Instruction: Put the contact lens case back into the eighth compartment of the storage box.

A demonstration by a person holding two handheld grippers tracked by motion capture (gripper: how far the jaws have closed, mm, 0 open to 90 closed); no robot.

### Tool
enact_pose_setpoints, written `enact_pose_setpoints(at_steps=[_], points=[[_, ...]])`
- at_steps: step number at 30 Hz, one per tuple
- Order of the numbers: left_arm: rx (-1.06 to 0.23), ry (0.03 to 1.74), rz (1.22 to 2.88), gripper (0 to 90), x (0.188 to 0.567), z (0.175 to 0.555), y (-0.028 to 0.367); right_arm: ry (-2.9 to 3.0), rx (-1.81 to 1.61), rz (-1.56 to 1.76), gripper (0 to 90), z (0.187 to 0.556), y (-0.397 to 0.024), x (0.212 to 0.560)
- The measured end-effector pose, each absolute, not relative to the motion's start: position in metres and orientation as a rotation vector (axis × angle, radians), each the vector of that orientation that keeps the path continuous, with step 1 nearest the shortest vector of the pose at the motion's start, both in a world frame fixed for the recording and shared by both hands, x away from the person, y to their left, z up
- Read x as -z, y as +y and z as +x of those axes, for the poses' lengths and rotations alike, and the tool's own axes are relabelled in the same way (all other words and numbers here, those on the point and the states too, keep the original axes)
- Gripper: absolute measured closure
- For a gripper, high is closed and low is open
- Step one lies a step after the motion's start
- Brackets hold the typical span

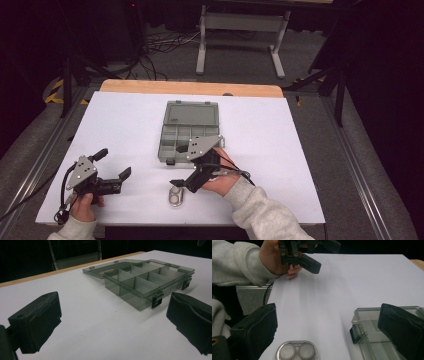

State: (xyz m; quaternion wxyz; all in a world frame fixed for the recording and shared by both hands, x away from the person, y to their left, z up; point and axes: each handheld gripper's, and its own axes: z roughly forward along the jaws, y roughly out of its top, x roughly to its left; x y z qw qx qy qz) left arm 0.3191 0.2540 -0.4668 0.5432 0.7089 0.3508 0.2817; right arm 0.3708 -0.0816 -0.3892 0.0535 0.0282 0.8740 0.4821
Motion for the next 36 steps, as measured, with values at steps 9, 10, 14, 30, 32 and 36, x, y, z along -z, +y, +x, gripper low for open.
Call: enact_pose_setpoints(at_steps=[9,10,14,30,32,36], points=[[-0.669,0.833,1.683,0.4,0.467,0.319,0.254,2.785,-1.329,0.084,4.1,0.367,-0.076,0.399],[-0.669,0.833,1.683,0.4,0.467,0.319,0.254,2.803,-1.308,0.081,4.1,0.366,-0.075,0.401],[-0.669,0.835,1.679,0.4,0.467,0.319,0.254,2.84,-1.261,0.076,4.3,0.365,-0.072,0.405],[-0.668,0.833,1.681,0.4,0.467,0.319,0.254,2.924,-1.088,0.038,4.4,0.359,-0.063,0.417],[-0.669,0.833,1.68,0.4,0.467,0.319,0.254,2.936,-1.063,0.041,4.9,0.358,-0.062,0.418],[-0.668,0.833,1.683,0.4,0.467,0.319,0.254,2.962,-1.004,0.036,6.5,0.357,-0.059,0.422]])
